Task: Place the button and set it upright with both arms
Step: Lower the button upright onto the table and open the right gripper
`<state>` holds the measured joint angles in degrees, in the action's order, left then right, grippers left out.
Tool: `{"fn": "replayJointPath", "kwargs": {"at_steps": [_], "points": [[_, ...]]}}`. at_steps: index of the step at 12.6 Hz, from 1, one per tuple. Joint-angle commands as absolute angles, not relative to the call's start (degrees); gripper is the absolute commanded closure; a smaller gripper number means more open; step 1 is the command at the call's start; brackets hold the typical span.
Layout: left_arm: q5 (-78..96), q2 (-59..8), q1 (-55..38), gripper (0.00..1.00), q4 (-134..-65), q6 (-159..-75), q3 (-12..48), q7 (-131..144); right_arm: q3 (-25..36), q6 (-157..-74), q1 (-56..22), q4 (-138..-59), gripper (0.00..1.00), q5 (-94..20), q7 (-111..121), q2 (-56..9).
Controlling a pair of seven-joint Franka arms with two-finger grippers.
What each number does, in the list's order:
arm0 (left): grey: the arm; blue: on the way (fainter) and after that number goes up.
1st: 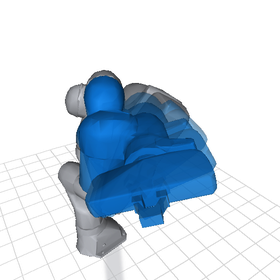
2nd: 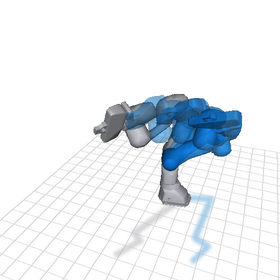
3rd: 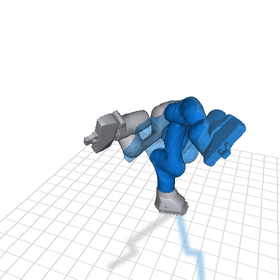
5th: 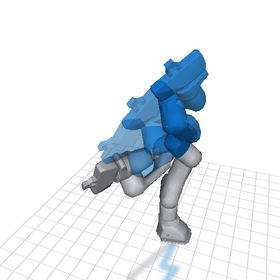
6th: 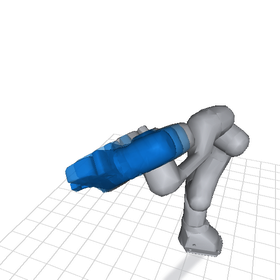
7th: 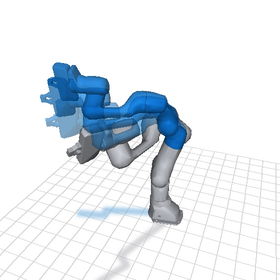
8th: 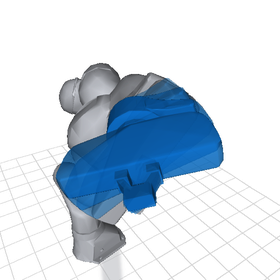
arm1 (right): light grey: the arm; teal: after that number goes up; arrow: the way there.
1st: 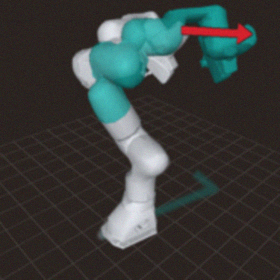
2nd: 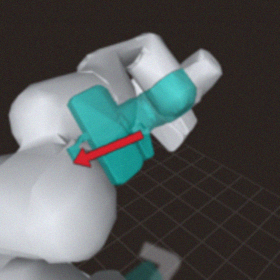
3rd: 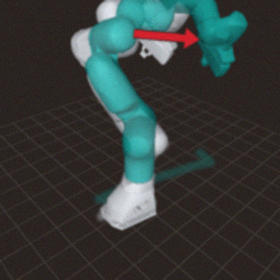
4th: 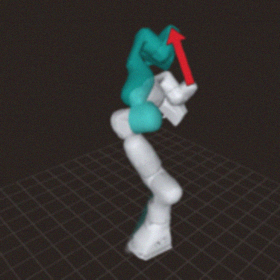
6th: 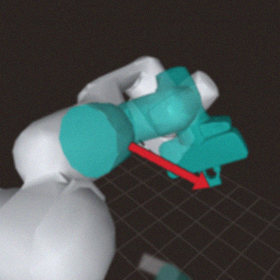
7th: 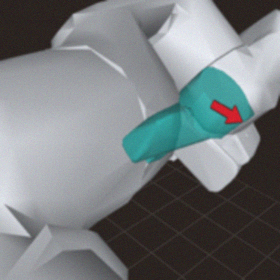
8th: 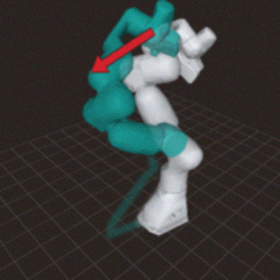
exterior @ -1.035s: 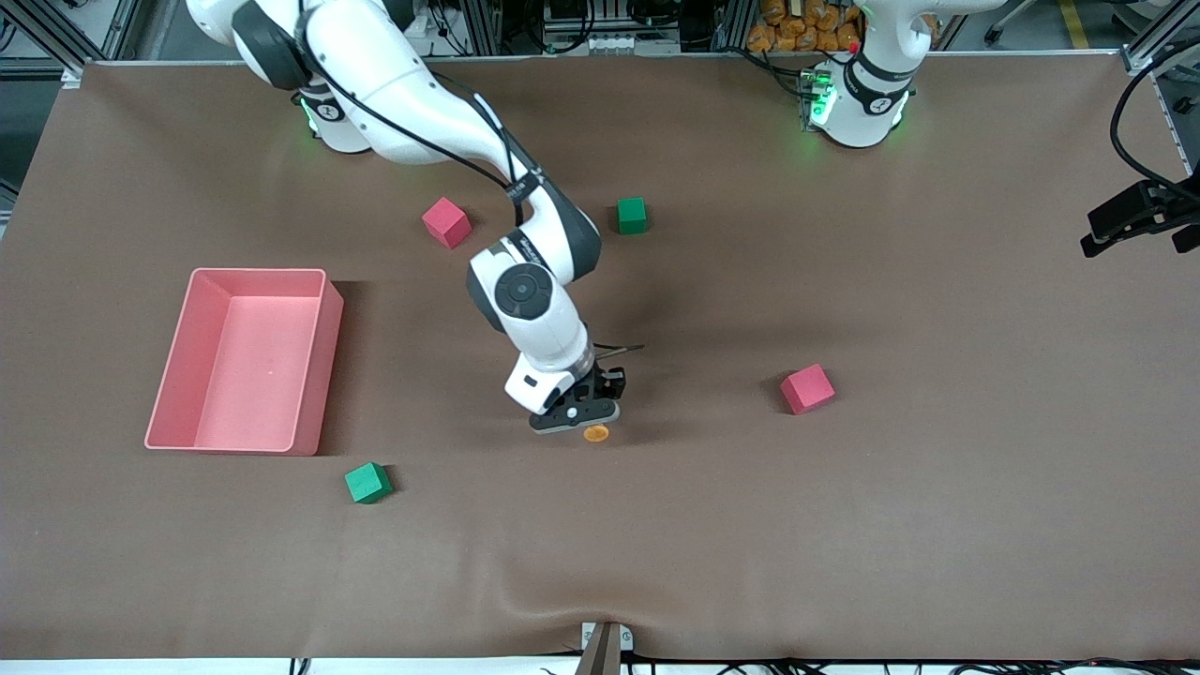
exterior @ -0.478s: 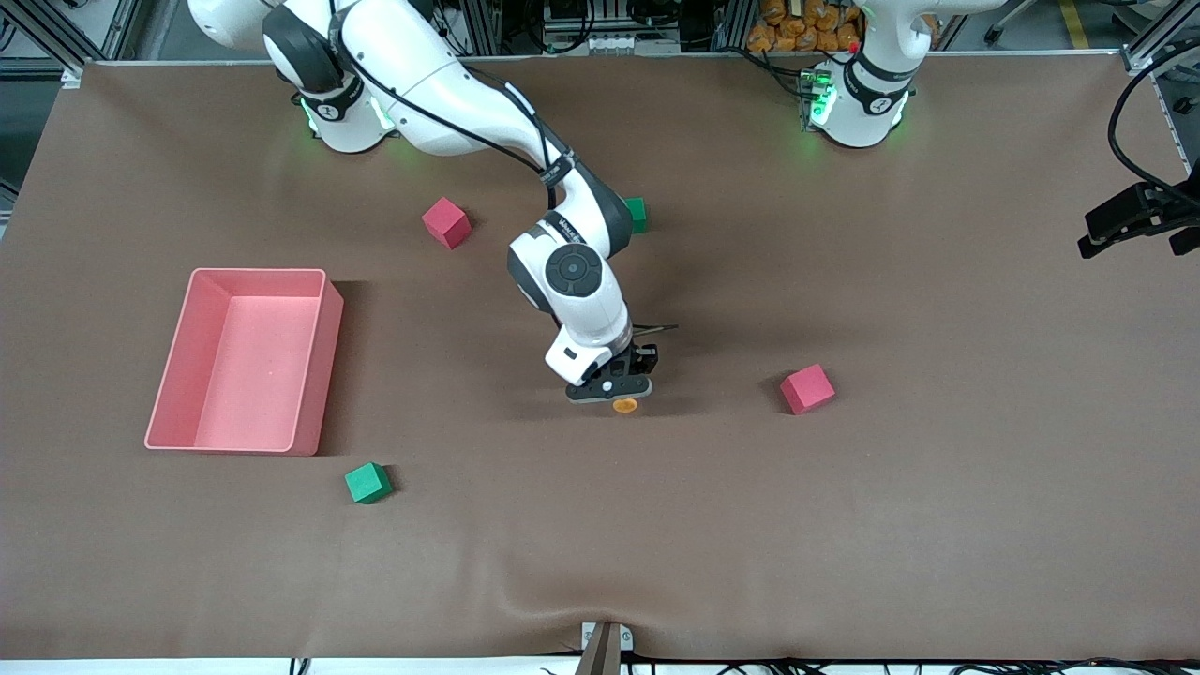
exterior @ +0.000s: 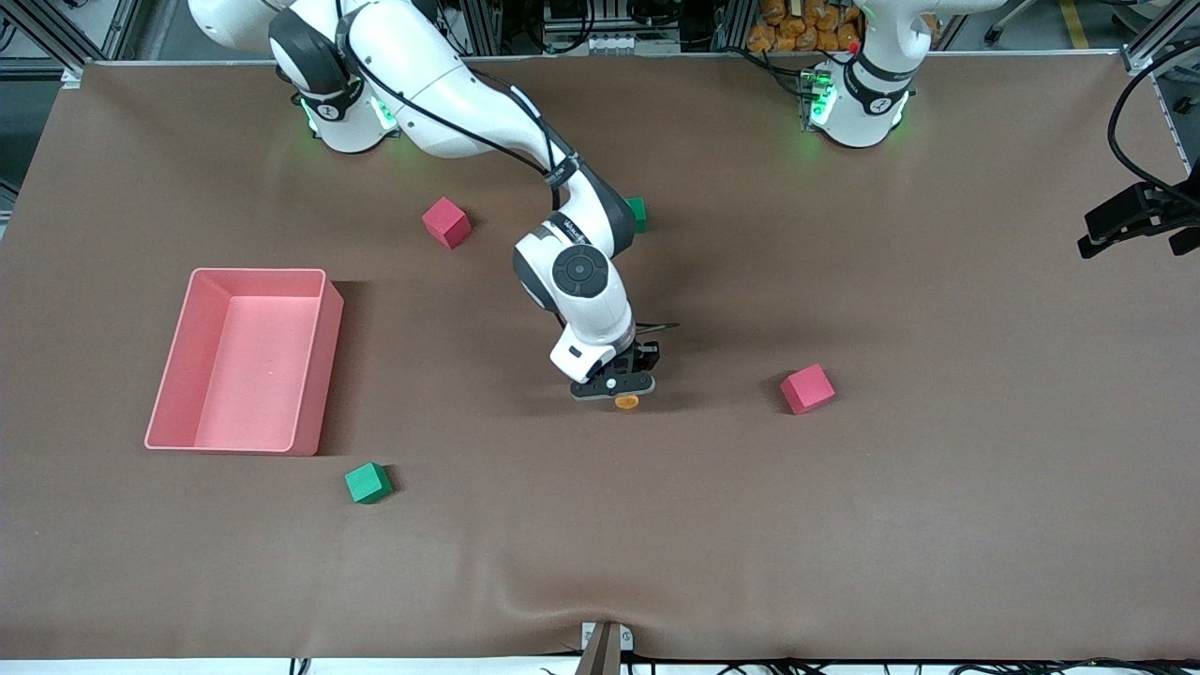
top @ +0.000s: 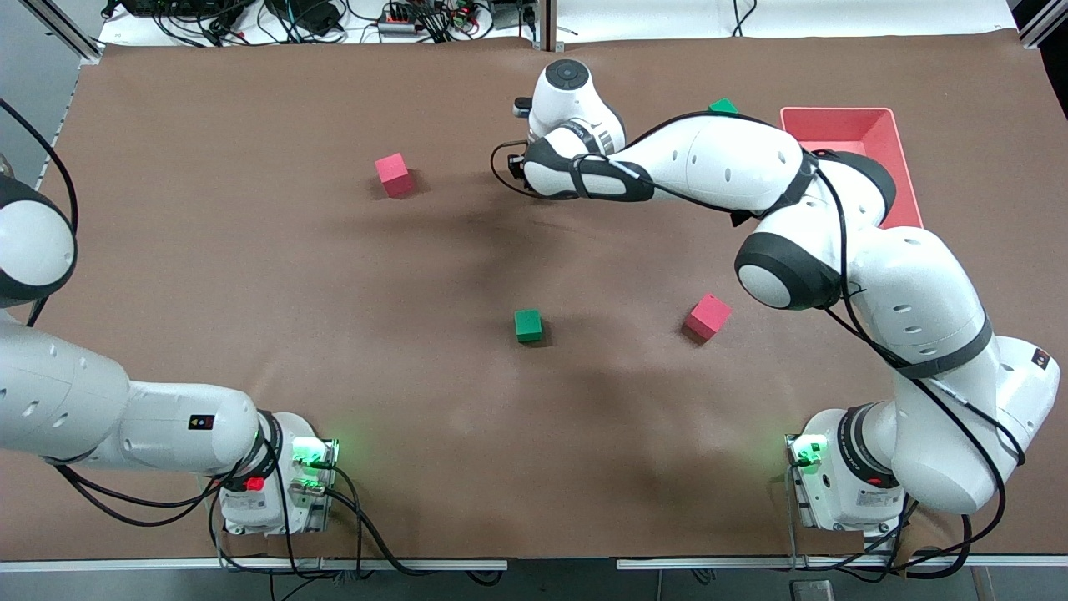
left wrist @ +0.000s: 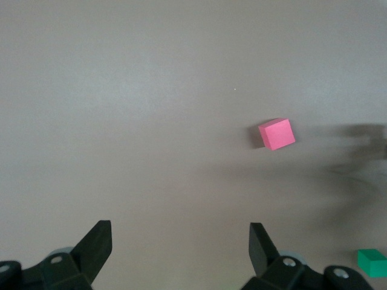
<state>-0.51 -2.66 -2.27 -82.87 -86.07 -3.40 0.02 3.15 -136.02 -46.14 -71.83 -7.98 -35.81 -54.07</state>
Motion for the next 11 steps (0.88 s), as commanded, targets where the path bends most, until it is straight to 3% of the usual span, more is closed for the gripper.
{"fn": "replayJointPath", "kwargs": {"at_steps": [1, 2, 8, 11], "points": [[0.18, -2.99, -1.93, 0.0, -82.18, -85.17, -3.34, -1.32, 3.87, -136.05, -46.84, -69.87, 0.15, -6.94, -37.62, -55.46], [0.18, -2.99, -1.93, 0.0, -82.18, -85.17, -3.34, -1.32, 3.87, -136.14, -46.93, -69.87, 0.0, -6.16, -37.62, -55.55], [0.18, -3.34, -2.02, 0.0, -82.18, -85.17, -3.34, -1.32, 3.95, -135.09, -45.88, -69.87, 0.0, -6.59, -37.71, -52.83], [0.18, -3.34, -2.02, 0.0, -82.18, -85.17, -3.34, -1.23, 3.87, -128.52, -42.2, -69.87, 0.0, -7.03, -36.75, -48.62]]}}
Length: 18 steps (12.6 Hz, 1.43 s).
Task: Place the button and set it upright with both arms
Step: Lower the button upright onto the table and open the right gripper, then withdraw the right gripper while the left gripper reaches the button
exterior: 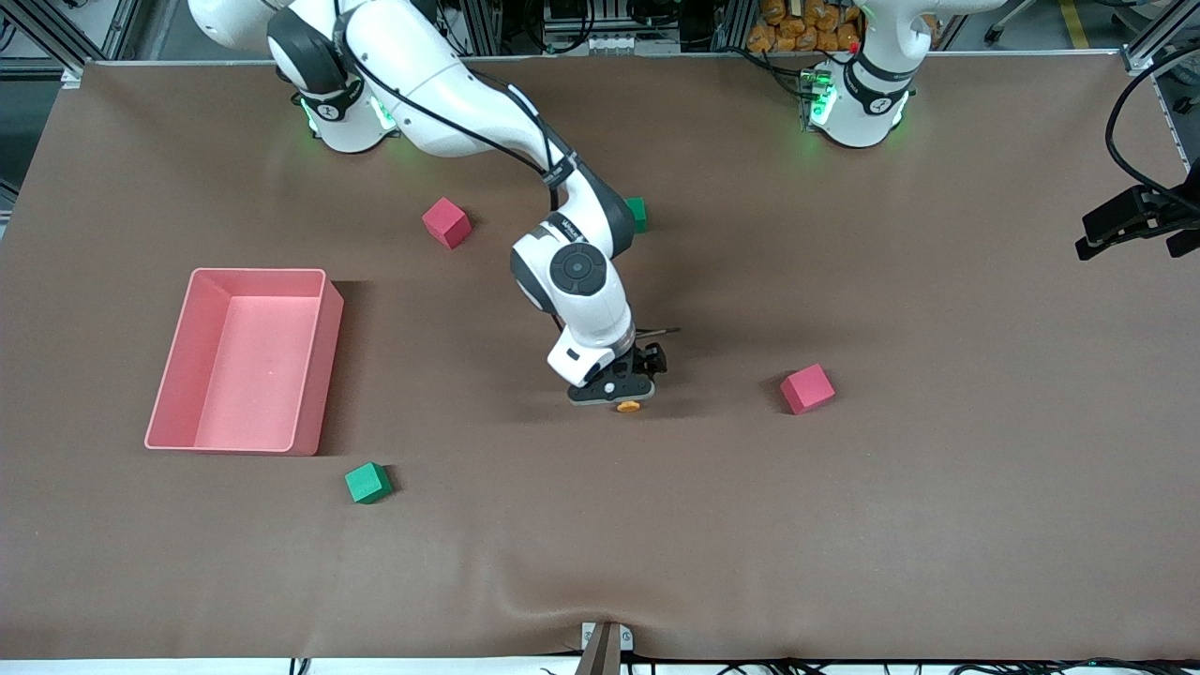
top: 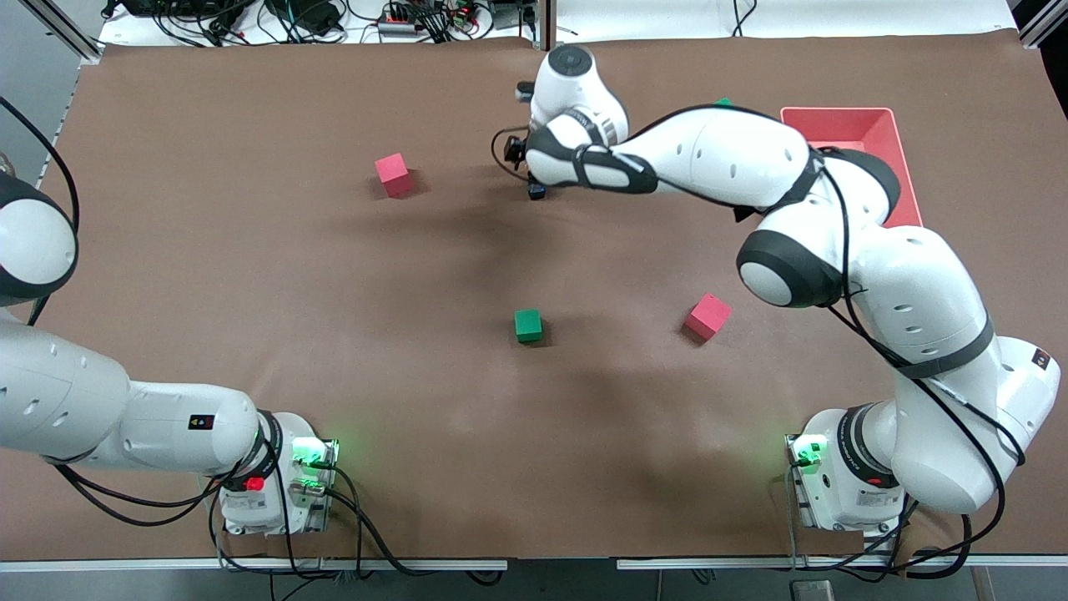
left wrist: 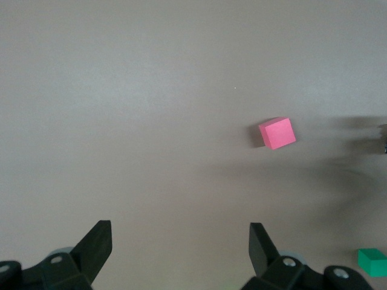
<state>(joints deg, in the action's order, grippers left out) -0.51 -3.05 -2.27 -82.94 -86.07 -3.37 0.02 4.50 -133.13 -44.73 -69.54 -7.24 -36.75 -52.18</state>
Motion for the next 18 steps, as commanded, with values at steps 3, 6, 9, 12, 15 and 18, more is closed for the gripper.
{"fn": "replayJointPath", "kwargs": {"at_steps": [3, 6, 9, 12, 15, 18], "points": [[0.18, -3.34, -2.55, 0.0, -82.18, -85.17, -3.25, -1.14, 3.52, -121.84, -35.62, -69.96, 0.0, -7.73, -31.48, -44.49], [0.17, -5.0, -2.9, 0.0, -82.09, -85.17, -3.08, -1.23, 3.43, -117.87, -29.55, -70.05, 0.0, -13.06, -29.62, -39.13], [0.26, -7.2, -3.34, 0.0, -81.91, -85.17, -2.03, -0.79, 3.43, -114.53, -21.73, -70.14, 0.0, -21.85, -25.85, -35.6], [0.18, -9.05, -4.65, 0.0, -81.65, -85.25, 1.66, 2.88, 3.43, -111.72, -16.1, -70.14, 0.0, -28.45, -26.19, -33.67], [0.18, -12.21, -9.03, 0.0, -81.12, -85.52, 2.11, 8.26, 3.6, -111.62, -13.02, -70.14, 0.0, -33.22, -26.81, -33.05], [0.88, -16.86, -15.98, 0.0, -80.25, -88.05, 2.11, 15.26, 3.69, -111.01, -11.78, -70.14, 0.0, -34.28, -29.35, -32.61]]}}
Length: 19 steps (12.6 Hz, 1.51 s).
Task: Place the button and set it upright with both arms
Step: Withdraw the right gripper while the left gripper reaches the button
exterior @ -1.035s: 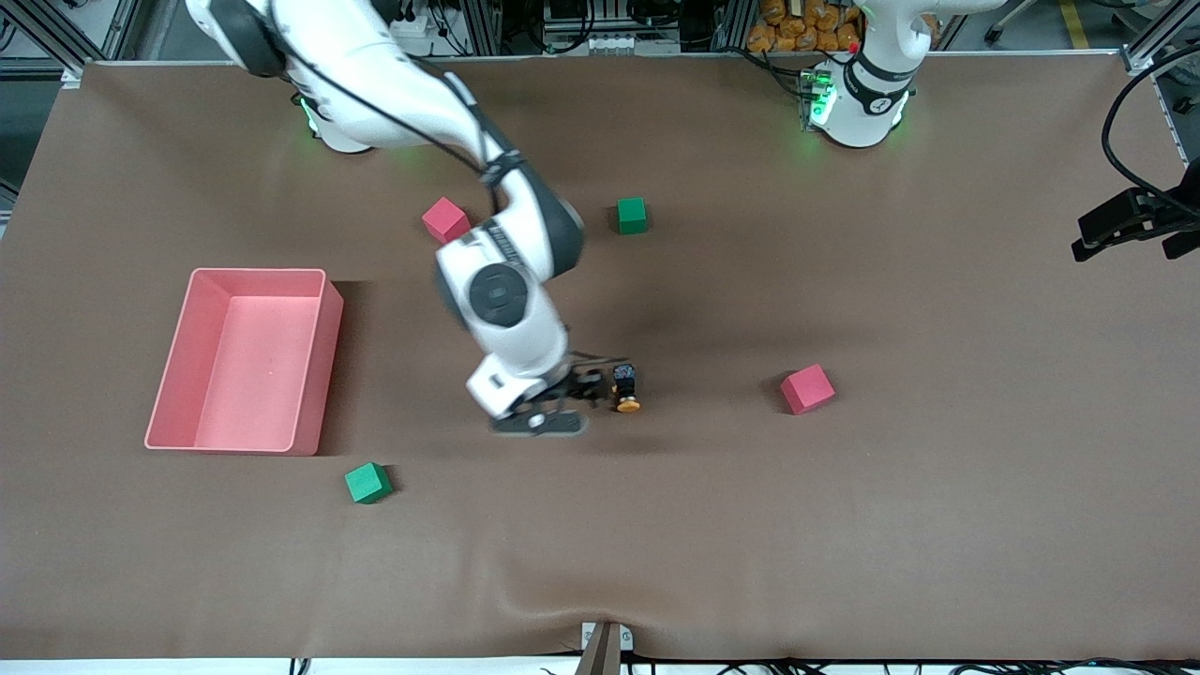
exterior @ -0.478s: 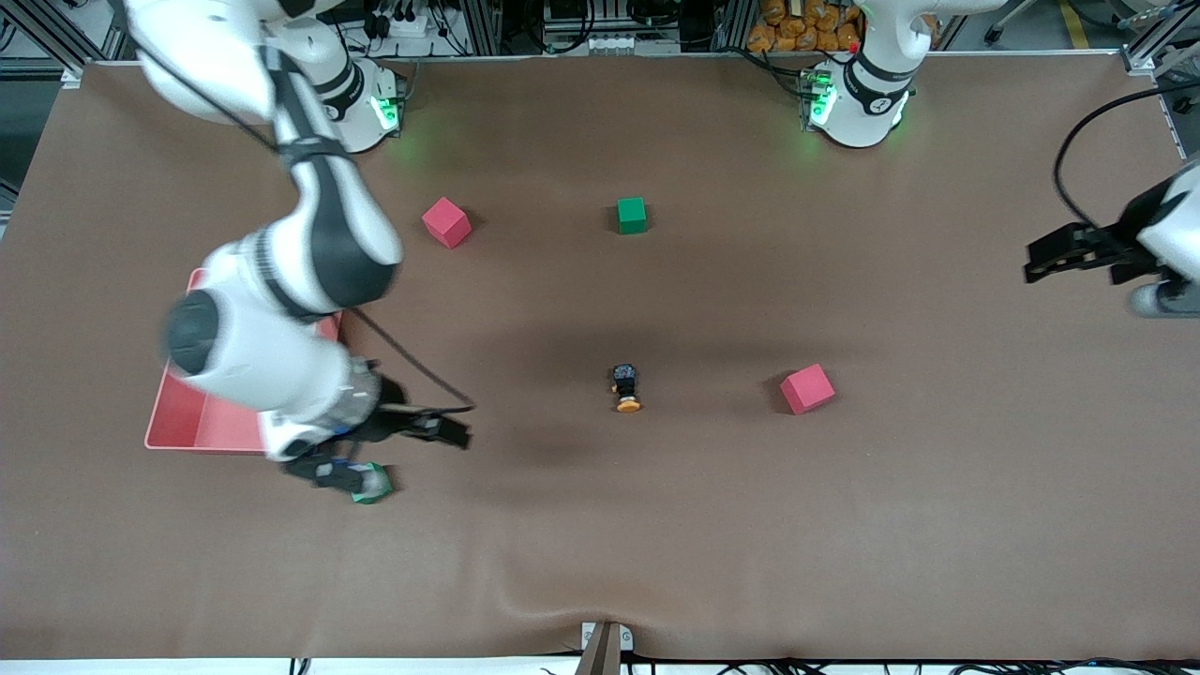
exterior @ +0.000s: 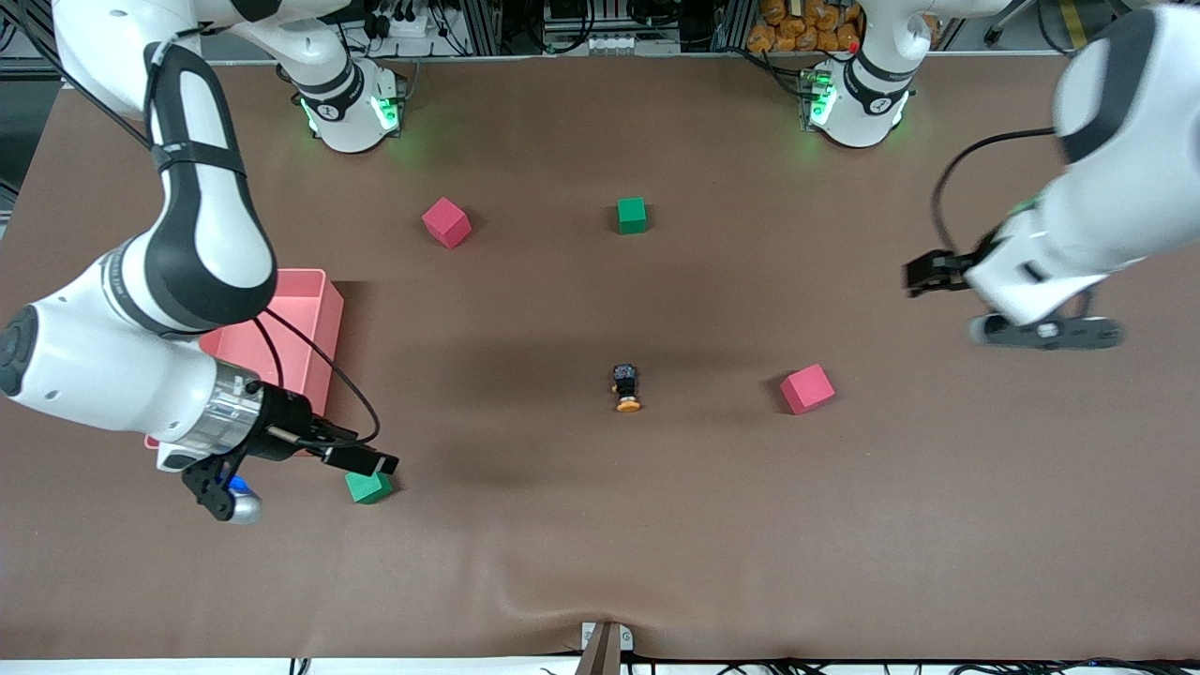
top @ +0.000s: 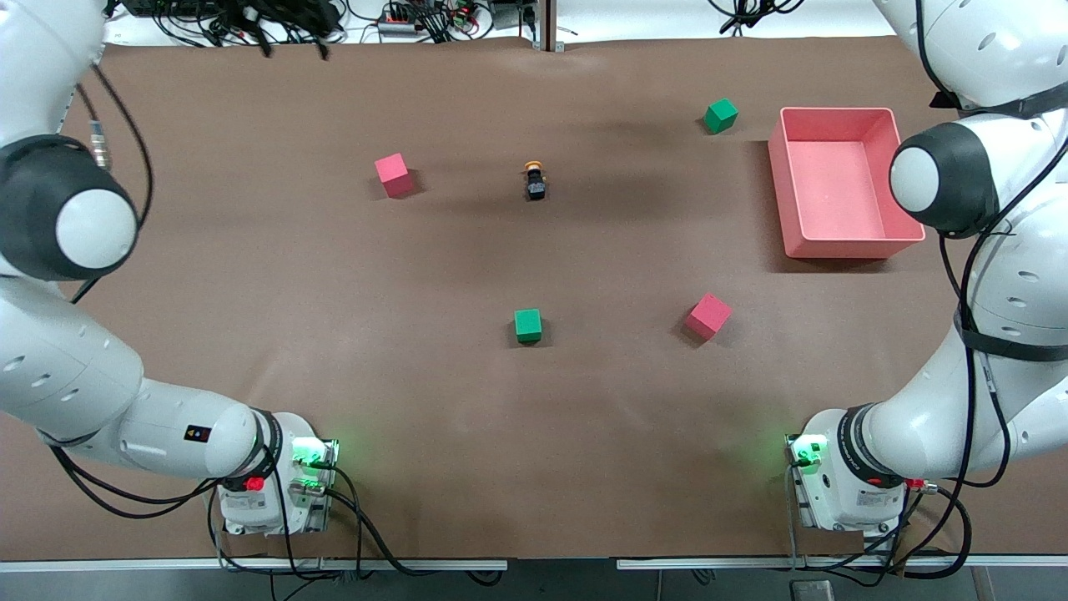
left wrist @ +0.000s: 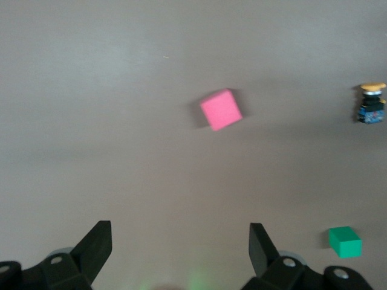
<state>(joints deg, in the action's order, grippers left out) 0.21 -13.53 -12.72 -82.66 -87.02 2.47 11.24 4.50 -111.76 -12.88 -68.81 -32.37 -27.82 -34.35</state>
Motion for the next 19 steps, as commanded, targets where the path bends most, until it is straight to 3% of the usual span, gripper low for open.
{"fn": "replayJointPath", "kwargs": {"at_steps": [1, 10, 13, 16, 19], "points": [[0.88, -18.35, -17.82, 0.0, -79.55, -88.85, 2.11, 17.21, 3.6, -111.01, -11.08, -70.14, 0.0, -34.28, -29.18, -32.52], [8.0, -34.44, -28.99, 0.0, -74.88, -103.43, 1.41, 30.13, 3.87, -107.4, -8.44, -71.97, 0.0, -34.37, -24.71, -30.95], [8.09, -38.57, -30.32, 0.0, -74.71, -109.75, 1.32, 31.73, 4.04, -107.31, -7.04, -83.64, 0.0, -28.34, -8.93, -24.45], [8.09, -44.02, -32.43, 0.0, -74.1, -116.18, 1.32, 31.99, 4.13, -107.67, -5.63, -89.89, 0.0, -20.94, -0.64, -20.58], [8.0, -47.45, -37.33, 0.0, -73.39, -119.6, -0.16, 37.87, 3.96, -107.58, -5.8, -97.0, 0.0, -6.38, 3.34, -14.7]]}}
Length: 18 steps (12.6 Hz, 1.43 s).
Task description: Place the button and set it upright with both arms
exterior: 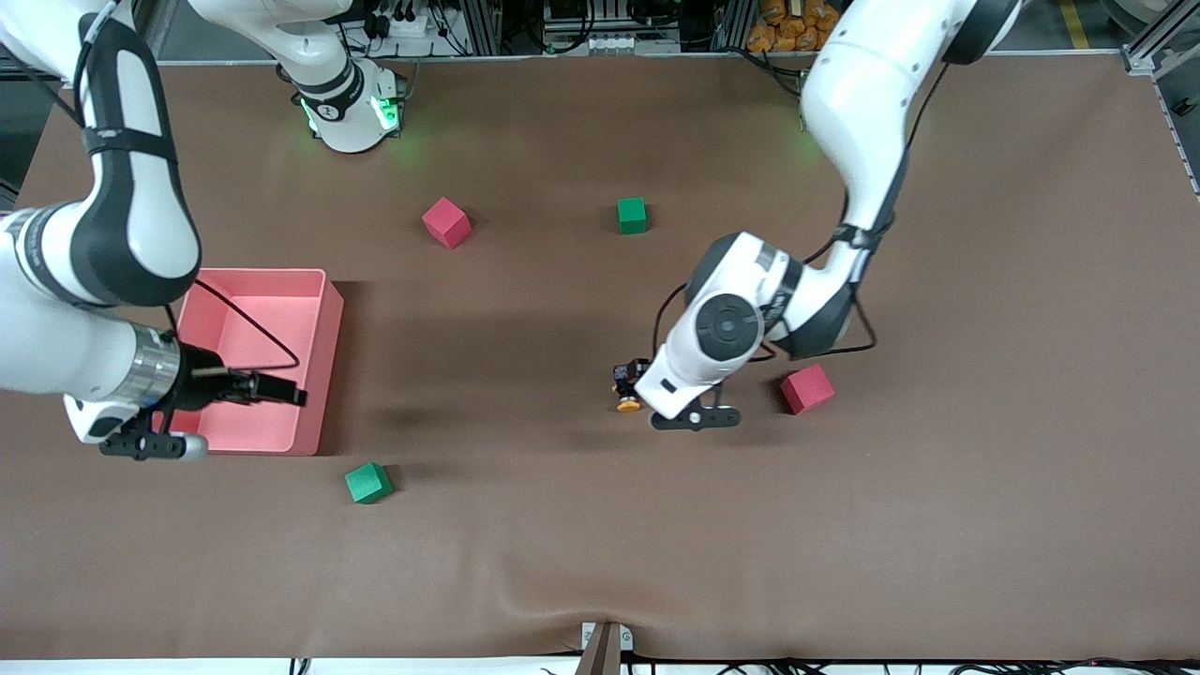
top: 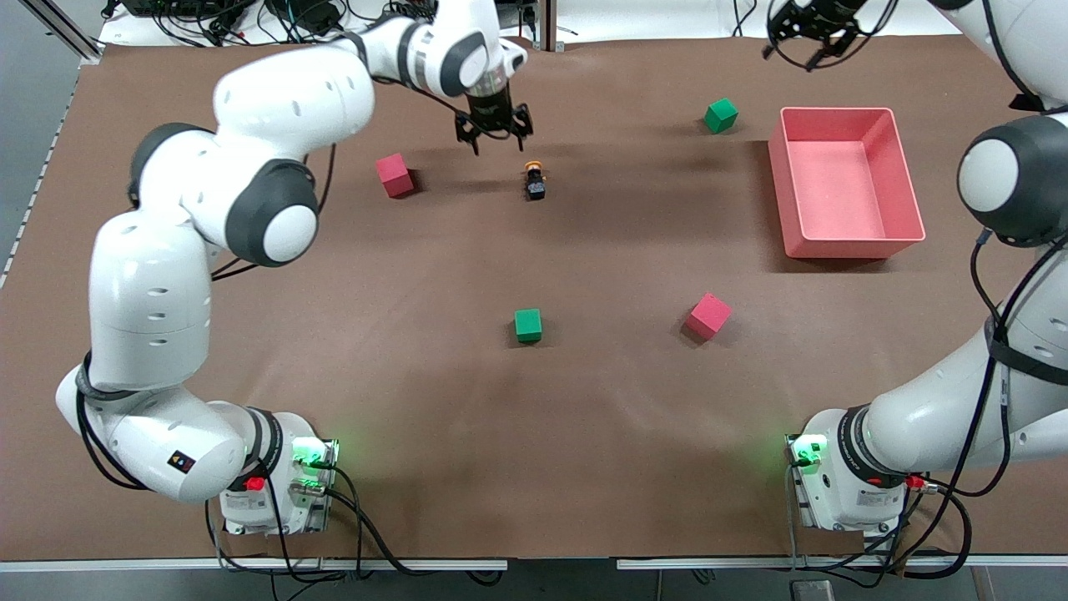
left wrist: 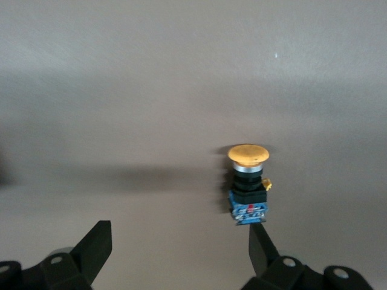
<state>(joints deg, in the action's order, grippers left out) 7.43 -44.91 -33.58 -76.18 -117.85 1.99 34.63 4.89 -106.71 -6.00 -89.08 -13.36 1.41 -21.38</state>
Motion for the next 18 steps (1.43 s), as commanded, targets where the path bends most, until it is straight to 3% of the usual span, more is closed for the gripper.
{"fn": "replayJointPath", "kwargs": {"at_steps": [1, 5, 9, 13, 18], "points": [[8.09, -48.33, -38.57, 0.0, -73.21, -121.1, -1.57, 37.97, 3.96, -107.58, -5.54, -99.73, 0.0, -5.11, 3.34, -12.15], [8.09, -52.82, -39.29, 0.0, -69.17, -123.82, -1.93, 38.41, 4.04, -106.44, -2.74, -108.27, 0.0, -2.39, 5.26, -2.83], [8.35, -53.52, -39.03, 0.0, -69.26, -124.36, -1.76, 38.32, 3.96, -100.21, 2.02, -107.93, 0.0, -1.67, 10.46, 1.4], [8.53, -54.75, -39.29, 0.0, -69.35, -125.95, -1.32, 39.19, 3.34, -87.57, 1.15, -97.32, 0.0, -1.58, 4.94, 1.67], [8.61, -55.2, -39.55, 0.0, -69.52, -125.95, -1.23, 39.9, 3.78, -81.21, 1.4, -87.46, 0.0, -1.14, -0.09, 1.23]]}}
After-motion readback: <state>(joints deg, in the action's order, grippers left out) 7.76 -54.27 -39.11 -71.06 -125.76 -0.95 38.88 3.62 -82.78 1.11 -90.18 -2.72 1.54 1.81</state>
